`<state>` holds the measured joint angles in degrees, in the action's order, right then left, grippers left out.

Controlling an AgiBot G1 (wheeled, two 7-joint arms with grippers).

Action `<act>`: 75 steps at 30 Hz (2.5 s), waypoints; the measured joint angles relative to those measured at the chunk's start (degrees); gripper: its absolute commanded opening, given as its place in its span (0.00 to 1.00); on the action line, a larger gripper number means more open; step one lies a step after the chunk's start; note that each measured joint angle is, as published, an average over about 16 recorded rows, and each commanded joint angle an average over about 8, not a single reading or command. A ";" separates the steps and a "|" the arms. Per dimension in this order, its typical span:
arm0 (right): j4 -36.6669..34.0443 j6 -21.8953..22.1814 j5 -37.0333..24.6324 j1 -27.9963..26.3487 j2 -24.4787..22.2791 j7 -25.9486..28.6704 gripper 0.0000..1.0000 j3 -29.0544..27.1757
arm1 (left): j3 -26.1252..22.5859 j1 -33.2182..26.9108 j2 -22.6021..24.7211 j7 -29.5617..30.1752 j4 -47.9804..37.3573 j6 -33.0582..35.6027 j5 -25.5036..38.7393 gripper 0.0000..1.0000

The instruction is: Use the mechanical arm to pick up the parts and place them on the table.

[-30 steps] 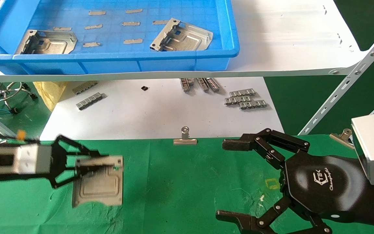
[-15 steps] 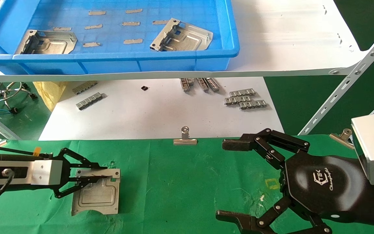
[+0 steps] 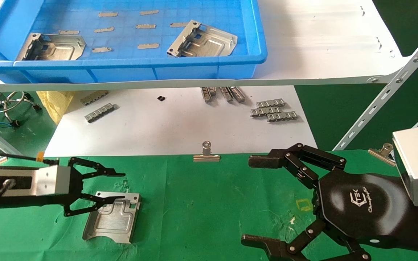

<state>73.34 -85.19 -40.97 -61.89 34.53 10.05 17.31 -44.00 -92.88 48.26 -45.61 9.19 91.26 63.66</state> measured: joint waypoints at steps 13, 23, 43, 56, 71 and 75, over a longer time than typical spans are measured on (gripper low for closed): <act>-0.01 0.03 0.02 0.00 -0.01 -0.01 1.00 0.02 | 4.14 4.49 -1.85 16.17 -1.55 0.18 -11.64 1.00; -0.03 0.03 0.03 0.00 -0.02 -0.02 1.00 0.03 | 5.43 5.99 -2.41 18.27 1.42 -0.15 -12.55 1.00; -0.06 0.03 0.06 -0.03 -0.03 -0.06 1.00 0.09 | 12.76 14.22 -5.94 30.63 21.95 -1.91 -15.53 1.00; -0.06 0.04 0.08 -0.04 -0.04 -0.07 1.00 0.12 | 17.90 19.99 -8.40 39.32 36.28 -3.15 -17.65 1.00; -0.06 0.06 0.10 -0.05 -0.06 -0.09 1.00 0.16 | 23.83 26.66 -11.25 49.35 52.83 -4.57 -20.09 1.00; -0.06 0.06 0.11 -0.05 -0.06 -0.10 1.00 0.17 | 25.38 28.40 -11.99 51.97 57.14 -4.95 -20.73 1.00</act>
<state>73.29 -85.12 -40.86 -61.94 34.47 9.95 17.48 -18.62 -64.48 36.27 6.36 66.33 86.32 42.93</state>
